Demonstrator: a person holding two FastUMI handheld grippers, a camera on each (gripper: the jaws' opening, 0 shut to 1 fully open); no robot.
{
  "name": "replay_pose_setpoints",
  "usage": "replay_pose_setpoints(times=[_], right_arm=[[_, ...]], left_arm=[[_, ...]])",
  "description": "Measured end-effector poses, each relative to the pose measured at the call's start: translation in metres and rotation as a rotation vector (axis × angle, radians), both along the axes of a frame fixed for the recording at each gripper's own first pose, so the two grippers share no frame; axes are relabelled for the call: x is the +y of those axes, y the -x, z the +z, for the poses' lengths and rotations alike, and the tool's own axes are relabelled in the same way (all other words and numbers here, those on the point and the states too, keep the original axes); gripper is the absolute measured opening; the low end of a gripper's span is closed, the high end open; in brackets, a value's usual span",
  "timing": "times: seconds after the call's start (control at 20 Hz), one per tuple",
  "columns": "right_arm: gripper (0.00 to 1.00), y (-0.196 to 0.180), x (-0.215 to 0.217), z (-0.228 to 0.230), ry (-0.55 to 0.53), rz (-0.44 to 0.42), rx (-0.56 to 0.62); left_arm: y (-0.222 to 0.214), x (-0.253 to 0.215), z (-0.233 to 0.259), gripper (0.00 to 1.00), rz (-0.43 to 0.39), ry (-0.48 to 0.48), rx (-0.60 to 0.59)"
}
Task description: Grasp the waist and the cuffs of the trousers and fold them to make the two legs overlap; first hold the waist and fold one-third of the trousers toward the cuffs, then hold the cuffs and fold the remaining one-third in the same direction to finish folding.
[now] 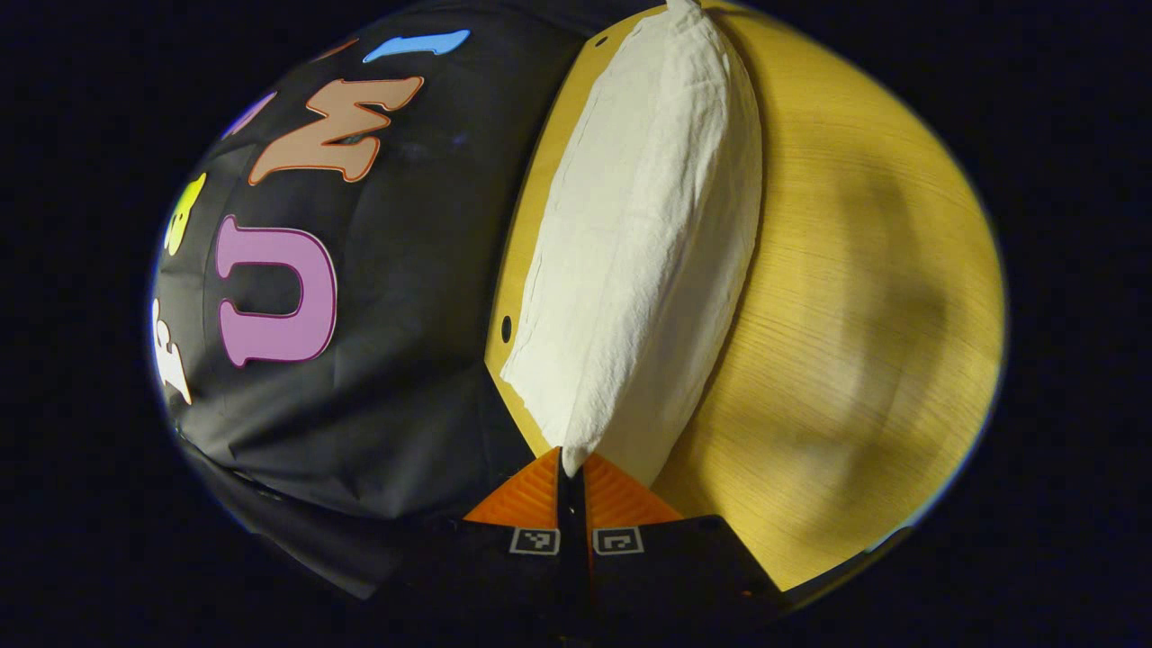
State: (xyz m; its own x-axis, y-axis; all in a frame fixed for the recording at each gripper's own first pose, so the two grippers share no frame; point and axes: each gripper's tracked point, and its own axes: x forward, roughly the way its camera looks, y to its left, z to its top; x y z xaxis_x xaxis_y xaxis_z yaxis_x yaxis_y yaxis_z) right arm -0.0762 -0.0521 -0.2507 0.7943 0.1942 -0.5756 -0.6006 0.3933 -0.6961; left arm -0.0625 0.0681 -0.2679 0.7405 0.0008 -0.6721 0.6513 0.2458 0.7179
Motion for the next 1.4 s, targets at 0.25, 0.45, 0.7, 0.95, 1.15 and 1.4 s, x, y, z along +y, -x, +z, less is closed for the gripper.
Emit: replay_pose_setpoints(times=[0.25, 0.45, 0.7, 0.95, 1.15, 1.4], right_arm=[[0.09, -0.036, 0.005, 0.018, -0.051, -0.029, -0.055], [0.09, -0.066, 0.01, 0.032, -0.058, -0.123, -0.126], [0.09, -0.094, 0.018, 0.035, -0.05, -0.186, -0.155], [0.09, -0.125, 0.026, 0.032, -0.056, -0.216, -0.183], [0.09, -0.146, 0.033, 0.024, -0.063, -0.229, -0.193], [0.09, -0.175, 0.033, -0.007, -0.068, -0.277, -0.151]], left_arm=[[-0.039, -0.006, 0.023, 0.0, 0.014, -0.014, -0.075], [-0.083, -0.011, 0.045, 0.0, 0.016, 0.059, -0.143], [-0.132, -0.025, 0.054, 0.0, -0.002, 0.153, -0.187], [-0.171, -0.032, 0.06, 0.0, 0.006, 0.2, -0.223], [-0.201, -0.04, 0.062, 0.0, 0.028, 0.256, -0.248], [-0.233, -0.052, 0.042, 0.0, 0.053, 0.286, -0.245]])
